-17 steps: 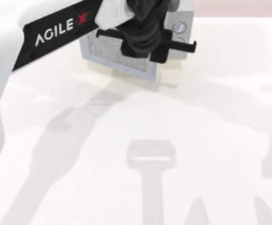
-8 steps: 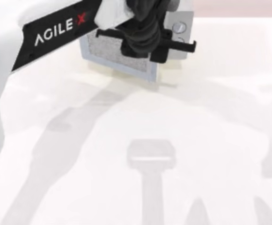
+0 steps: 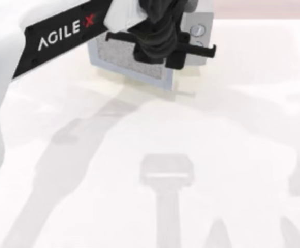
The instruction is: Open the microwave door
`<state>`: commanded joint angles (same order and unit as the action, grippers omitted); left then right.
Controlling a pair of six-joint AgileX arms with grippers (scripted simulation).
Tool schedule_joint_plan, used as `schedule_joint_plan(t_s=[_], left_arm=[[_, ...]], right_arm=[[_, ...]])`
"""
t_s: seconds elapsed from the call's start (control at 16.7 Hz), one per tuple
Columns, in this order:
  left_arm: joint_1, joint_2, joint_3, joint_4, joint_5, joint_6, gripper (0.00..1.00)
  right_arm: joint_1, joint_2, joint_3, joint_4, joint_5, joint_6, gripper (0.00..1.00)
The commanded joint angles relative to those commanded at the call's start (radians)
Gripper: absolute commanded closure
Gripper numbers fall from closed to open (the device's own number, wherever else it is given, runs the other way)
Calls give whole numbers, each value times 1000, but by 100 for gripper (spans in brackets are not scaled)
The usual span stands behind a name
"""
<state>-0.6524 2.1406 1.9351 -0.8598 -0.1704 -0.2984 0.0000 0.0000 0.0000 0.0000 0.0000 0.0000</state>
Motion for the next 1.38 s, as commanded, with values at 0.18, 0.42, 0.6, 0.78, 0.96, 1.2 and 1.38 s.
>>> schedule_joint_plan(t_s=[0.18,0.42,0.6,0.78,0.96,1.2,1.38], left_arm=[[-7,6,-4,0,5,-4,100],[8,-39,-66,29,24,44,100],[20,-88,-136,62,56,102,100],[22,-100,-153,70,65,117,100],[22,-100,-153,70,65,117,100],[22,-100,-153,70,65,117,100],[22,-100,-153,70,65,117,100]], right_arm=[[0,0,0,0,0,0,0],[0,0,0,0,0,0,0],[0,0,0,0,0,0,0],[0,0,0,0,0,0,0],[0,0,0,0,0,0,0],[0,0,0,0,0,0,0],[0,0,0,0,0,0,0]])
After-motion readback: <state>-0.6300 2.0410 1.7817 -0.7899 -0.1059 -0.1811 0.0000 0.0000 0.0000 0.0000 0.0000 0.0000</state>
